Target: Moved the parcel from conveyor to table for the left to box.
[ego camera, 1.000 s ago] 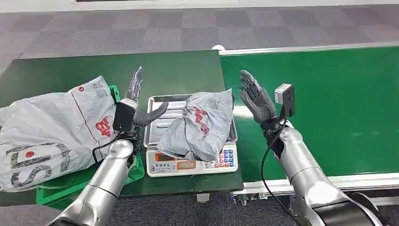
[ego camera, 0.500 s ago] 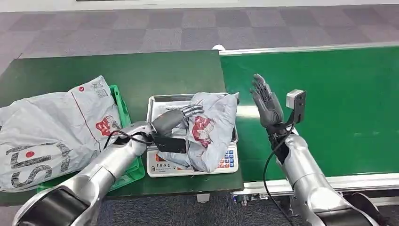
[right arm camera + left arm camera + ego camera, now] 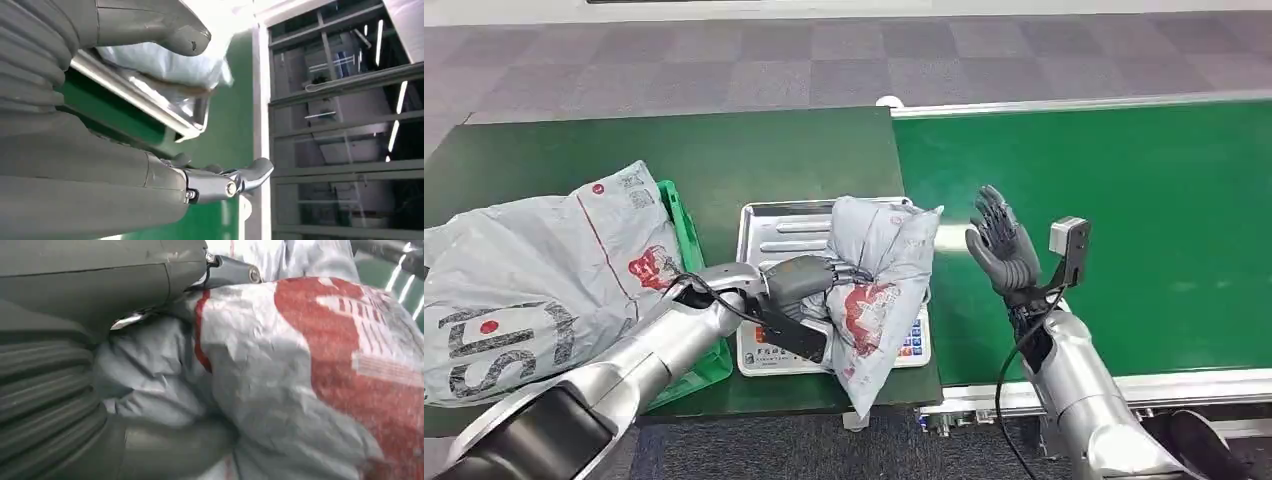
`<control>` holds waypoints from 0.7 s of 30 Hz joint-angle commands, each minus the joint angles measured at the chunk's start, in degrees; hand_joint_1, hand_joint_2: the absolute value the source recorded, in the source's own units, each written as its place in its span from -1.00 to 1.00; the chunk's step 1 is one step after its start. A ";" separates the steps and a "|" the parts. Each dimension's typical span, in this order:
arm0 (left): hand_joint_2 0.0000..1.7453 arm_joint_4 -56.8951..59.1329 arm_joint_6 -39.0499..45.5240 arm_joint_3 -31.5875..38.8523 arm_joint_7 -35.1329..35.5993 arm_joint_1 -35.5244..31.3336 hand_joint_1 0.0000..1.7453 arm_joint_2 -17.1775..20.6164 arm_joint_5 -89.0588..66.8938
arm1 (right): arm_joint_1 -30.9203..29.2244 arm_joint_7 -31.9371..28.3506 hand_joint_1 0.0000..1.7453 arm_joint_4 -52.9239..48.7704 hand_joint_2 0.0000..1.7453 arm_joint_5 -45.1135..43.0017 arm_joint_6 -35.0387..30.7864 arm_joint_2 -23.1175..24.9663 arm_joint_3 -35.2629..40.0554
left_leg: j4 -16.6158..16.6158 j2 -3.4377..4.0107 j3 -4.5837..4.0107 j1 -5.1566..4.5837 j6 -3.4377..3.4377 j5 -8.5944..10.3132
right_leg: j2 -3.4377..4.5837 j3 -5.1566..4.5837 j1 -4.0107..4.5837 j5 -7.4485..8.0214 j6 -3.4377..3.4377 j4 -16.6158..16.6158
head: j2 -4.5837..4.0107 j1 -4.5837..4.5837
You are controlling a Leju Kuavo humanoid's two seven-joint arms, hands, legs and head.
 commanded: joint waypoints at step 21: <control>1.00 -30.43 17.65 4.14 19.77 0.70 1.00 16.06 -0.88 | 2.63 1.83 -1.00 -0.11 1.00 -3.06 -1.05 -1.93 -4.61 | 0.04 0.02 -0.13 0.02 0.01 -0.02 | 0.21 -0.17 0.03 -0.01 -0.03 0.05 | 0.00 -0.02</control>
